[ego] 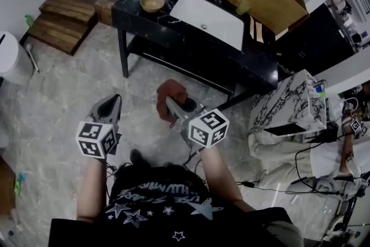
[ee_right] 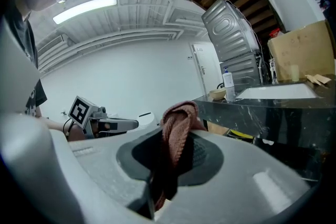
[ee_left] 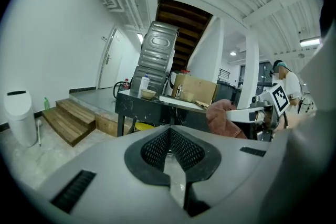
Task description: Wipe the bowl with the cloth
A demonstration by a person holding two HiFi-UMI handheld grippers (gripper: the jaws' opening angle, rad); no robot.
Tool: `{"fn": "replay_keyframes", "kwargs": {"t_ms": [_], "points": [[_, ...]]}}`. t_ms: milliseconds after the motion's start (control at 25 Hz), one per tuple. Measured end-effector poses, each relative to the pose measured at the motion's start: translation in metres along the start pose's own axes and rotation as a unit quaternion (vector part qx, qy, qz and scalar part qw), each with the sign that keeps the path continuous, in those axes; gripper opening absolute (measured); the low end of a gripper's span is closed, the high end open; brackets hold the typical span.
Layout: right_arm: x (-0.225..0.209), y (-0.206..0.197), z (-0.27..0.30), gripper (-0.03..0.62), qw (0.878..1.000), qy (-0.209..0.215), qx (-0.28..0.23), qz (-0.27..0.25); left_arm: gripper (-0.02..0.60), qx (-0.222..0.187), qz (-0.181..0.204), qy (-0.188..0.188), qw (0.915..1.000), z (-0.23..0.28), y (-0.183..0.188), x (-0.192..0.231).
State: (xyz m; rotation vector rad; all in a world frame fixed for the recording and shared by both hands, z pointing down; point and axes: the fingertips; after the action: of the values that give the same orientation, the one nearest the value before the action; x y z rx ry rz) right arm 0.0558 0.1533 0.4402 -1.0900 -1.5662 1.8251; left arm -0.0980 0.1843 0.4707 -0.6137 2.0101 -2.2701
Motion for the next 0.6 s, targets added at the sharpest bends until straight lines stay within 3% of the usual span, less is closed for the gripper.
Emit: {"fn": "replay_keyframes", "kwargs": {"t_ms": [600], "points": [[-0.013, 0.021, -0.112, 0.067, 0.999, 0.038, -0.021, 0.023, 0.008, -0.003, 0.034, 0.034, 0.9989, -0.028, 0.002, -0.116]]}}
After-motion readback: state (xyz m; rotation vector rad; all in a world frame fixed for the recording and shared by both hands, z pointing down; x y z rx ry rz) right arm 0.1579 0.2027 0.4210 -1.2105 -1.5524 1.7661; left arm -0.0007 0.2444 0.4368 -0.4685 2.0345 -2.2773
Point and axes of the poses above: the fingertips, and each gripper's own axes: z forward along the fingers, x to its left, y out of its top, and after that the axes turned 15 degrees about -x, right-handed
